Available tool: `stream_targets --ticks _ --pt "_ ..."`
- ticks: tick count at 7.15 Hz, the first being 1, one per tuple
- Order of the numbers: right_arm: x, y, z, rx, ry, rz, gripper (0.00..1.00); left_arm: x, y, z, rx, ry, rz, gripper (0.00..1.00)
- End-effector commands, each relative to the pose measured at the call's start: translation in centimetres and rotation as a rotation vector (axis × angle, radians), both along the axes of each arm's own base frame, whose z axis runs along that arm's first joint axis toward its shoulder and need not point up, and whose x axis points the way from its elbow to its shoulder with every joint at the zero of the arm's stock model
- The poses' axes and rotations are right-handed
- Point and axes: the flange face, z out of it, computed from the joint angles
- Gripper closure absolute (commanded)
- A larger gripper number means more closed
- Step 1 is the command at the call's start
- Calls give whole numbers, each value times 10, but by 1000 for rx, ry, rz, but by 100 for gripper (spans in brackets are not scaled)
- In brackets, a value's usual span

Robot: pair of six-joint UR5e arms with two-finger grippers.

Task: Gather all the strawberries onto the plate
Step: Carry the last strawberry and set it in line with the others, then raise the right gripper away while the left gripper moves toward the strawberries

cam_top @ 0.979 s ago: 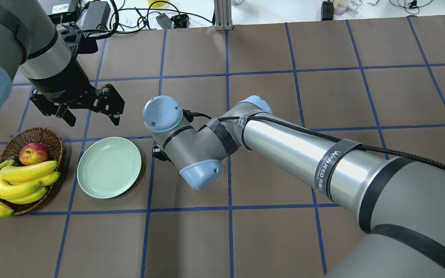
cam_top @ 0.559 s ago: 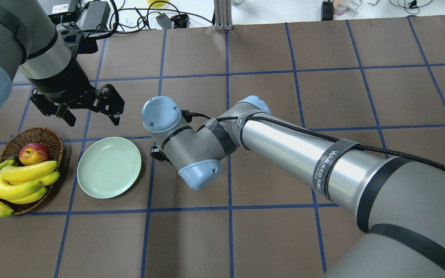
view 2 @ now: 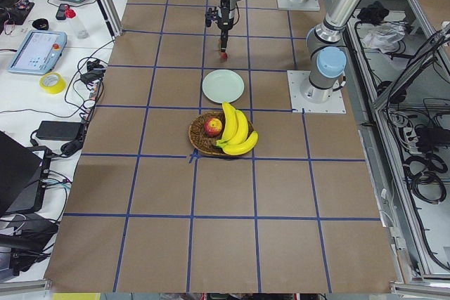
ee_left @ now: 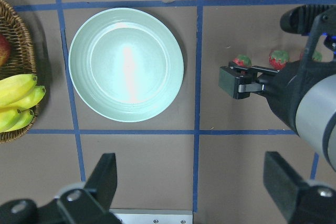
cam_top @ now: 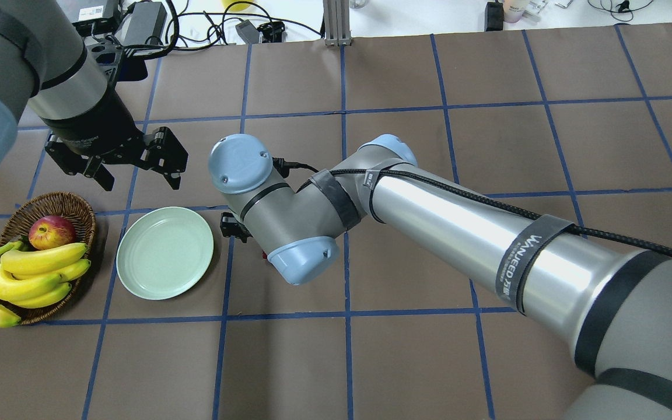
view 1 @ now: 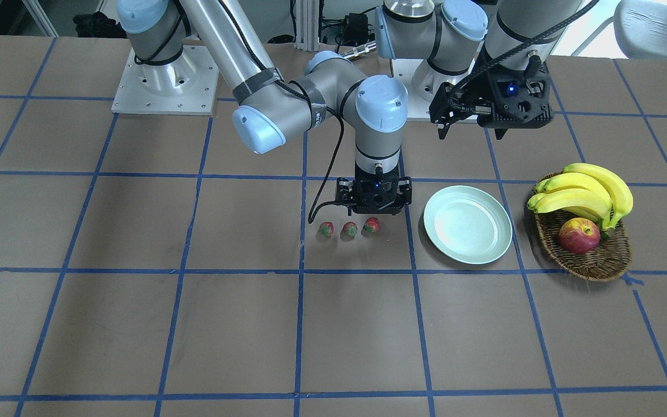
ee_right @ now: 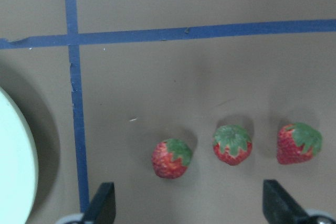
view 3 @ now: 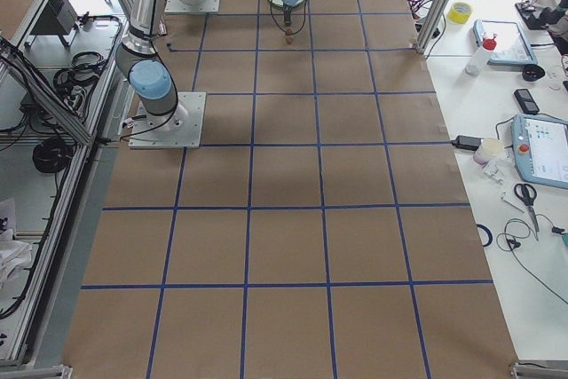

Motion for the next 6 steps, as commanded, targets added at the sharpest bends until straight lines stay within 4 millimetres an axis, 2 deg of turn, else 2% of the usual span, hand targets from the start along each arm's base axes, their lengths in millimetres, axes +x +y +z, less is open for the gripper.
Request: stream_targets --ticks 1,2,4,5,6 --pt "-38 -11 44 7 50 39 0 0 0 0 0 -2 0 0" --pt "-80 -37 76 -8 33 12 0 0 0 -1 3 0 -2 0" --pt "-174 -75 131 17 40 -5 0 0 0 -6 9 2 0 0" --pt "-210 -88 157 36 17 -41 0 0 -1 -6 5 2 -1 0" --pt "-220 -88 189 20 16 -43 0 0 0 -11 12 2 -1 0"
